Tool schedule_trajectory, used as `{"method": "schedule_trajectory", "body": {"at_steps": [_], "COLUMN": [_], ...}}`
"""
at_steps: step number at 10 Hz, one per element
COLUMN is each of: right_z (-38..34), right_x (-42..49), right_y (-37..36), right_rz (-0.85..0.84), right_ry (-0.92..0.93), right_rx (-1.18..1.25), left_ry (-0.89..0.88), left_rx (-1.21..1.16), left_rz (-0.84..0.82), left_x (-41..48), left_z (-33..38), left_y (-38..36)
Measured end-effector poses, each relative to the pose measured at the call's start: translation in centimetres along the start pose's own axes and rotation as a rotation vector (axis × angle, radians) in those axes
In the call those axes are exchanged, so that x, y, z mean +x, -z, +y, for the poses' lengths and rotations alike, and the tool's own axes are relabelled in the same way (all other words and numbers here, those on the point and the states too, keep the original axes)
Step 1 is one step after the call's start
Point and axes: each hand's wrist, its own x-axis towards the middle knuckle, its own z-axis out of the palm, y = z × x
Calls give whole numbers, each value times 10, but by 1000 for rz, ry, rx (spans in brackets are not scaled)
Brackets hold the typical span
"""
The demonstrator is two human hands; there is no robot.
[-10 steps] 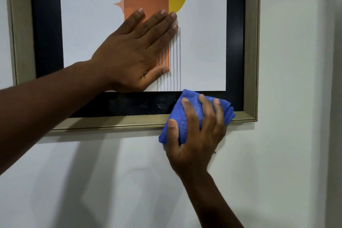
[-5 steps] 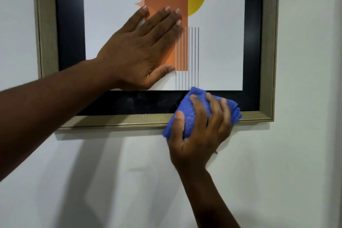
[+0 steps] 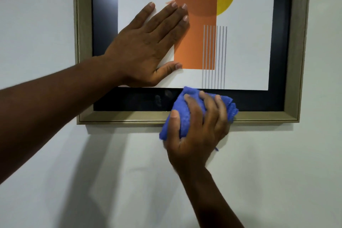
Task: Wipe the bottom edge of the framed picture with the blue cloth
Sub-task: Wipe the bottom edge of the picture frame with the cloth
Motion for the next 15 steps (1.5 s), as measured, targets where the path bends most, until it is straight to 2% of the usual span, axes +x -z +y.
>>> {"method": "schedule_trajectory", "body": {"at_steps": [1,2,3,5,6,7,8,9,10,11,12,14,15], "right_z": [-3,-21,-27,-57,-47,-45,-70,-59,-7,2,-46,-138,-115], "right_x": [-3,1,-12,-11,-22,-14,-14,-26,-8,7,-2,-29,-27], "right_y": [-2,-12,-11,-24,-19,-21,-31,-20,-1,-1,-10,-35,-28], "right_rz": [-17,46,-39,11,-27,43,6,-57,71,155,63,-248,-236], "right_ry": [56,-86,94,-70,122,-8,11,163,57,-106,-54,130,156], "right_rx": [-12,-3,-10,31,27,20,26,48,-1,-28,19,91,80], "left_ry": [4,34,31,52,61,65,66,65,72,75,78,68,65], "left_rx": [6,6,-6,-14,-5,0,-10,-13,-5,-7,-11,-19,-16], "left_rz": [-4,-3,-8,-6,-6,-3,-6,-6,-6,-4,-2,-5,1], "left_x": [-2,-3,-2,-2,-3,-4,-3,-3,-5,-4,-4,-5,-5], "left_z": [-3,-8,-8,-11,-12,-12,-13,-13,-13,-12,-11,-14,-16], "left_y": [0,2,2,1,1,0,2,2,1,2,1,-3,-3]}}
